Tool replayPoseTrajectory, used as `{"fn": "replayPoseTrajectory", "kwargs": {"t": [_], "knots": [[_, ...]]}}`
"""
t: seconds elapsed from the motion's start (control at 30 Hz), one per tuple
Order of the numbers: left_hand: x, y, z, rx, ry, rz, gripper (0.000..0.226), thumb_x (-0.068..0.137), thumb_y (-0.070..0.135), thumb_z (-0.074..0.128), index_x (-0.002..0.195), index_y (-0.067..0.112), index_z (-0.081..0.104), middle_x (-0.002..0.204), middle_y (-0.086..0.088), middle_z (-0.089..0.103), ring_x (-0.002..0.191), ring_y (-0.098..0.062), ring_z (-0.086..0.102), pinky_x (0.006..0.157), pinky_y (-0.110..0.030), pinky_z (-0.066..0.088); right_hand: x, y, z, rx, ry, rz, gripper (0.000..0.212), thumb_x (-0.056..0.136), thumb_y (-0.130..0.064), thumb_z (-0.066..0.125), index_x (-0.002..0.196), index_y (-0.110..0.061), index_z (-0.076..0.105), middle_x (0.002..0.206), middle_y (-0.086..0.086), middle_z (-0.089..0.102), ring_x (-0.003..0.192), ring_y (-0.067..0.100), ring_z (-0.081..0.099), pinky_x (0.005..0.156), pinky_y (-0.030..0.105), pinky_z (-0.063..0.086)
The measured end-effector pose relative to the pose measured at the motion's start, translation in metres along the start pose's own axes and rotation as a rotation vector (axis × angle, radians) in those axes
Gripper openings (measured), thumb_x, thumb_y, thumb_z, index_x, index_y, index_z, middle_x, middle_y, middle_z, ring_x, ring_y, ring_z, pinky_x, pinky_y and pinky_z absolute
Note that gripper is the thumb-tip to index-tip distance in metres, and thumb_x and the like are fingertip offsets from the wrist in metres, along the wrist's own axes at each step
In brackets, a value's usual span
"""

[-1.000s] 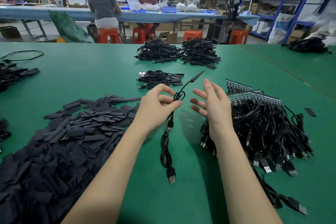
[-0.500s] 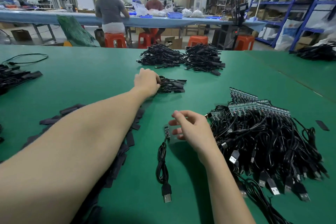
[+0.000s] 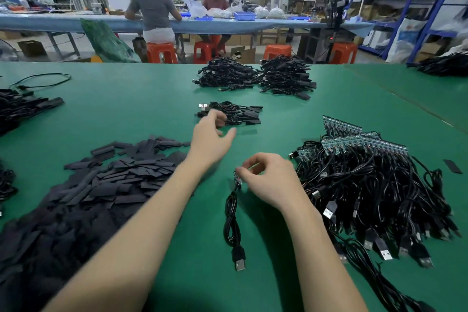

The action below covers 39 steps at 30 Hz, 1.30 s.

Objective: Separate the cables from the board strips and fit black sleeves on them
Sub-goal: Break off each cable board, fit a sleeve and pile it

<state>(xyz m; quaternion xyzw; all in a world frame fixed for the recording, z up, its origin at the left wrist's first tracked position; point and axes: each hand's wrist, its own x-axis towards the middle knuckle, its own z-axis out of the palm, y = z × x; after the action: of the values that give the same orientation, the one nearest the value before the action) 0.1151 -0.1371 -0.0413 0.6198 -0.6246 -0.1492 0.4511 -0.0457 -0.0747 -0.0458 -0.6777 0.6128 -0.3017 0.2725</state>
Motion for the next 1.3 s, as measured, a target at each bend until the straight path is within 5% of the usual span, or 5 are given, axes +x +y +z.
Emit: {"fn": "replayPoseTrajectory", "kwargs": {"t": [0.27,0.63,0.73,1.07,1.3], "knots": [[-0.085,0.007,0.0,-0.301,0.18,-0.116,0.017,0.093,0.027,0.069,0.084,0.019,0.056,0.075,0.014,0.062,0.06,0.001,0.057,0.061,-0.01,0.04,-0.008,-0.016,0.008,-0.204,-0.113,0.111,0.02,0.075,-0.038,0.075,0.092,-0.032,0.067,0.101,-0.004,0.071,0.102,0.022,0.066,0.087,0.03,0.053],[-0.045,0.01,-0.002,-0.066,-0.055,0.155,0.022,0.097,0.033,0.061,0.08,0.021,0.054,0.069,0.003,0.06,0.059,-0.022,0.053,0.066,-0.034,0.047,-0.007,-0.011,0.006,-0.28,0.002,0.185,0.03,0.071,-0.049,0.08,0.09,-0.032,0.064,0.101,-0.007,0.071,0.1,0.022,0.067,0.072,0.028,0.04],[-0.02,0.016,-0.013,0.122,-0.151,0.24,0.017,0.097,0.031,0.061,0.085,0.02,0.056,0.077,0.01,0.06,0.061,0.002,0.048,0.068,-0.032,0.043,-0.006,-0.009,0.006,-0.262,0.026,0.193,0.024,0.074,-0.041,0.077,0.091,-0.031,0.064,0.1,-0.005,0.071,0.098,0.023,0.067,0.072,0.028,0.041],[-0.071,0.015,0.01,-0.34,-0.136,-0.324,0.018,0.094,0.037,0.064,0.094,0.019,0.063,0.082,0.007,0.072,0.078,-0.013,0.065,0.072,-0.028,0.049,-0.003,-0.008,0.0,0.205,0.119,0.129,0.016,0.072,-0.036,0.08,0.077,-0.025,0.07,0.057,-0.011,0.068,0.056,0.003,0.063,0.057,0.017,0.045],[-0.092,0.02,0.017,-0.691,-0.215,-0.369,0.007,0.098,0.019,0.061,0.093,0.014,0.062,0.07,0.003,0.072,0.068,-0.019,0.069,0.077,-0.037,0.053,-0.008,-0.019,-0.051,0.092,-0.255,0.149,0.028,0.079,-0.033,0.084,0.101,-0.027,0.068,0.08,0.002,0.078,0.071,0.011,0.071,0.068,0.027,0.05]]}}
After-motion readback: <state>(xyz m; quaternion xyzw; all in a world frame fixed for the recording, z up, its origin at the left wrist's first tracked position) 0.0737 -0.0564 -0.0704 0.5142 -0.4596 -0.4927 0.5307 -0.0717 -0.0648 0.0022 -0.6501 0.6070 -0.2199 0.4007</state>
